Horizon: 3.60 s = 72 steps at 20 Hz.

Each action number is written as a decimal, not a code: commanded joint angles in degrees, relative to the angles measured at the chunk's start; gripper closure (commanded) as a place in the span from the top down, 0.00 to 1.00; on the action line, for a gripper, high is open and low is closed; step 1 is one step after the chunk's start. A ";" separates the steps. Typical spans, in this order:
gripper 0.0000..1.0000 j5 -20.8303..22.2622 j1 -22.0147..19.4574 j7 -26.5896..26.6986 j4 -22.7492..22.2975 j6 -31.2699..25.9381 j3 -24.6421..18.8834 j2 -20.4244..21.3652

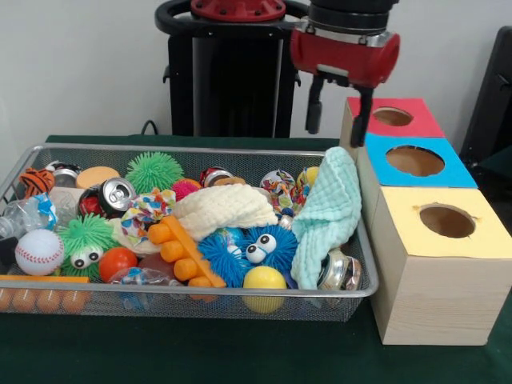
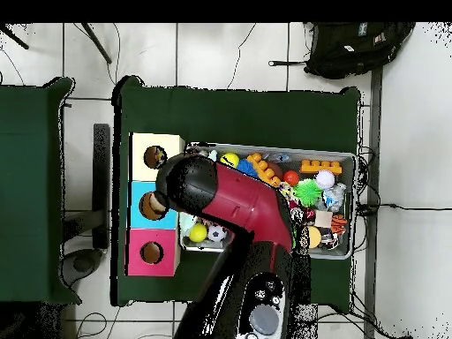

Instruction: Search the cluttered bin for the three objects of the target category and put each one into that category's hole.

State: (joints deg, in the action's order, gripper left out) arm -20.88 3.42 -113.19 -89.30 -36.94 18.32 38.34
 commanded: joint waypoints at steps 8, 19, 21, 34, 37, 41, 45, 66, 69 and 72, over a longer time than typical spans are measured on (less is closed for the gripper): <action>1.00 7.83 -6.32 2.45 -9.56 4.58 -10.21 -0.79; 1.00 10.47 -7.23 0.22 -12.19 5.07 -13.02 1.05; 1.00 10.87 -7.47 0.26 -11.72 4.29 -13.17 1.14; 1.00 13.09 -5.56 -3.46 -11.17 4.15 -12.43 1.41; 1.00 12.97 -4.63 -3.97 -13.07 4.80 -12.65 2.26; 1.00 12.19 -4.11 -4.39 -15.16 6.56 -13.80 2.70; 1.00 11.29 -5.00 -5.27 -19.26 12.68 -15.58 2.59; 1.00 10.94 -7.94 -11.48 -32.56 35.37 -21.74 1.64; 1.00 11.09 -7.80 -11.61 -33.25 36.56 -21.53 1.30; 1.00 11.04 -7.57 -11.66 -33.65 37.41 -21.11 0.82</action>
State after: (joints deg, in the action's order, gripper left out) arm -10.68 -4.18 -113.19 -119.60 -5.83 0.70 41.35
